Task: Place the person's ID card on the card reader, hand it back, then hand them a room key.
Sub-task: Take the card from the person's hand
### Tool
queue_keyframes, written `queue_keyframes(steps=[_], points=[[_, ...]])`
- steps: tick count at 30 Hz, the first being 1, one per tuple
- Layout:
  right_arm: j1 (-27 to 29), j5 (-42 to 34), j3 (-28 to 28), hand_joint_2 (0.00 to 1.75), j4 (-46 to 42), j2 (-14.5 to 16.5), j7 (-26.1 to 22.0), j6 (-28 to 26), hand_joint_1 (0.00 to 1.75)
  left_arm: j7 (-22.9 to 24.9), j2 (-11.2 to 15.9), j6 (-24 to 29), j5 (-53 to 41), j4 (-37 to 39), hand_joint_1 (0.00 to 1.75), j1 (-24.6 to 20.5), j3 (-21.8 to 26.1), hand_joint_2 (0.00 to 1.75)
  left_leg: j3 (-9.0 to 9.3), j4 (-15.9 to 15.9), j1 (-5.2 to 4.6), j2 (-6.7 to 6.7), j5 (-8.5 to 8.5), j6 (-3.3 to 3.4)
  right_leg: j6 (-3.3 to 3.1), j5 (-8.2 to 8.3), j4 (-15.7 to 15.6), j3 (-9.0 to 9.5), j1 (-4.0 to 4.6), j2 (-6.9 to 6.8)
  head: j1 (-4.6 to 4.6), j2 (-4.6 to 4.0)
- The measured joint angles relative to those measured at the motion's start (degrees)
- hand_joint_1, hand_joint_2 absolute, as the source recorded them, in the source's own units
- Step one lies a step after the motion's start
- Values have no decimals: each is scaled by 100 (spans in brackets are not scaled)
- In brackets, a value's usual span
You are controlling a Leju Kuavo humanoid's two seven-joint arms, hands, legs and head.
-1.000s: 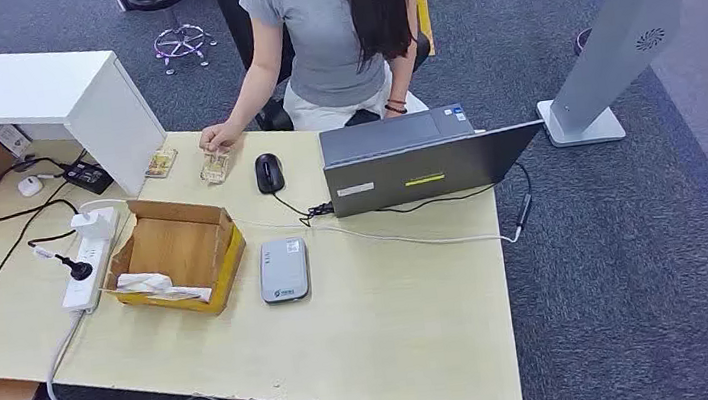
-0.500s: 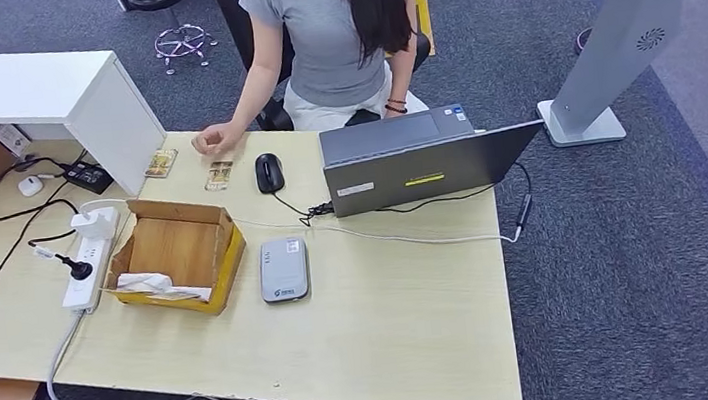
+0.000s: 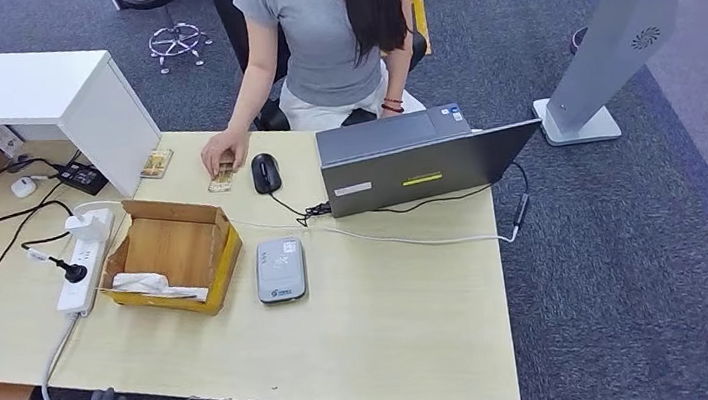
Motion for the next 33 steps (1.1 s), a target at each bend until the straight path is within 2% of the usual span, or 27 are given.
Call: queue_keyframes(steps=[4, 8, 12, 21, 28, 31, 33], points=[[-101, 164, -296, 175, 85, 55, -13, -35, 0, -145, -112, -86, 81, -890, 0, 27, 175, 0, 4, -3, -5, -20, 2, 3, -1, -3, 0, 17, 0, -26, 23, 0], [-119, 198, -429, 175, 126, 84, -33, -44, 0, -151, -217, -89, 89, -1265, 0, 97, 256, 0, 4, -3, -4, -23, 2, 4, -1, -4, 0, 17, 0, -28, 26, 0], [-140, 259, -504, 175, 153, 100, -48, -71, 0, -285, -255, -85, 41, -1556, 0, 107, 309, 175, 5, -3, -5, -23, 2, 4, 0, -3, 0, 17, 0, -27, 25, 0], [-172, 413, -633, 175, 164, 154, 22, -16, 0, -406, -304, -14, -429, -2793, 0, -82, 270, 175, 8, -2, -6, -22, 2, 4, 0, -2, -1, 18, 0, -27, 25, 0], [-182, 491, -702, 175, 184, 176, 156, 16, 0, -620, -317, 74, -540, -3423, 0, -178, 259, 175, 8, -2, -5, -22, 2, 4, 0, -3, -1, 17, 0, -26, 25, 0], [-192, 631, -702, 175, 188, 176, 193, 58, 0, -619, -304, 64, -1068, -3568, 0, -403, 267, 175, 9, -1, -6, -23, 2, 4, 0, -3, -1, 16, 0, -28, 25, 0], [-206, 753, -702, 175, 190, 176, 189, 109, 0, -567, -251, 136, -1824, -3608, 0, -652, 266, 175, 12, -1, -6, -22, 3, 3, 0, -2, -1, 13, 0, -27, 25, 0]])
